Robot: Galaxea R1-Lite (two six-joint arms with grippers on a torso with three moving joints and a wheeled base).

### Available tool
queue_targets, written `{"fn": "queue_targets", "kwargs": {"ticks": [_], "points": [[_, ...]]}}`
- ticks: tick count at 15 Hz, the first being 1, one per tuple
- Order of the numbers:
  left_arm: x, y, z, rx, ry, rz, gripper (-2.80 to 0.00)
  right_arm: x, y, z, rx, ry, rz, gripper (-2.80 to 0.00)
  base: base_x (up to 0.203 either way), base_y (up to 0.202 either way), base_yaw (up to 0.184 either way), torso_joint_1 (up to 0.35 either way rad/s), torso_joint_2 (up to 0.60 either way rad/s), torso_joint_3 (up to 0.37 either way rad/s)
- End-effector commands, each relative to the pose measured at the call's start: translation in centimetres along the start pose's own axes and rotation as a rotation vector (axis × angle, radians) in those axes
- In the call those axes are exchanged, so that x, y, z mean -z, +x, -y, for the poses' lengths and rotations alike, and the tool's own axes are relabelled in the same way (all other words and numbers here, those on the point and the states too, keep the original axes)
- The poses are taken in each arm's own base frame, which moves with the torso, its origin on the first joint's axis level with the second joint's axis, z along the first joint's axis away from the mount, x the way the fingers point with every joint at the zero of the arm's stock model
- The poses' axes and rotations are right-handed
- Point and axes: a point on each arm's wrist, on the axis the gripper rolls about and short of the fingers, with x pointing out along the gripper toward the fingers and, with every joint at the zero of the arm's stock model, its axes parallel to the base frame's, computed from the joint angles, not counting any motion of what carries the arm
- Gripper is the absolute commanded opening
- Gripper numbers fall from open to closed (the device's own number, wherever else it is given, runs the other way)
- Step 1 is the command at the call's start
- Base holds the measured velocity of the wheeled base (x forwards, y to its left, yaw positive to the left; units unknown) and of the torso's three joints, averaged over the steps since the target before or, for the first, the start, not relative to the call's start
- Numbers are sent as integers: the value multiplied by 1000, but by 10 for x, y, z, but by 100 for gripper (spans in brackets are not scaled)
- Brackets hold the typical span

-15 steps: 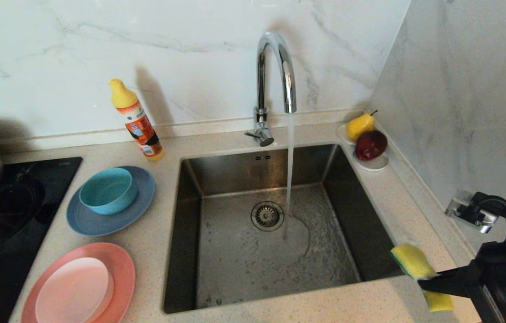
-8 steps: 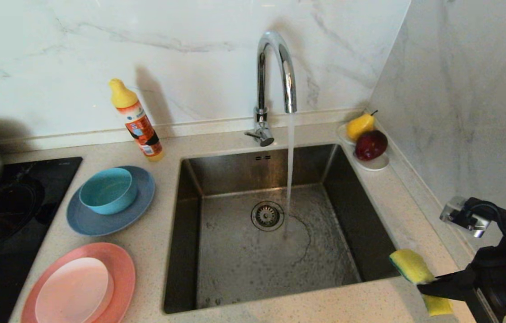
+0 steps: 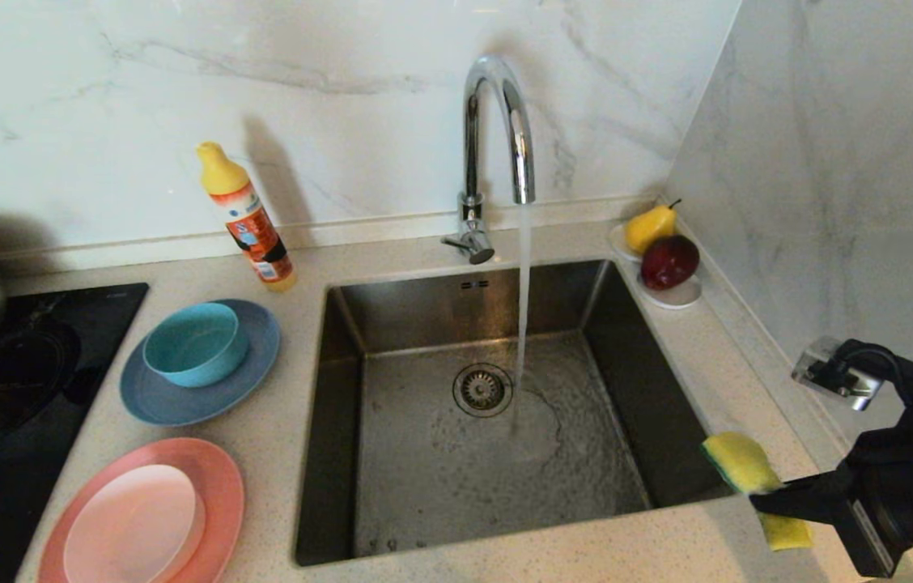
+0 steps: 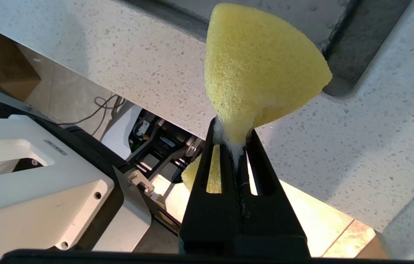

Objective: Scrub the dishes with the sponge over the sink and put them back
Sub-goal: Pick up a bowl and the sponge

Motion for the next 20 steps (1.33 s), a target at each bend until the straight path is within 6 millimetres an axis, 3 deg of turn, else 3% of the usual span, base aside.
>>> {"fn": "queue_targets", "kwargs": {"ticks": [1,5,7,9,10,15,20], "points": [[2,80,29,20,55,-277,-280,-5,3,-2,-12,-12,-1,-280,0,0,0,0,0,0],[17,174,56,31,-50,-553,-280,-11,8,-2,-20,6,-8,-280,0,0,0,0,0,0],[32,206,53,42,-171,-666,-280,-9,12,-2,-21,16,-21,-280,0,0,0,0,0,0],[42,226,41,31,-304,-730,-280,-9,14,-1,-20,19,-27,-280,0,0,0,0,0,0],[41,233,36,23,-349,-731,0,-9,13,-1,-19,19,-25,-280,0,0,0,0,0,0],[53,251,33,-29,-488,-768,0,-8,15,0,-19,22,-31,-280,0,0,0,0,0,0],[53,263,33,2,-566,-776,0,-8,12,-1,-14,20,-23,-280,0,0,0,0,0,0]]}}
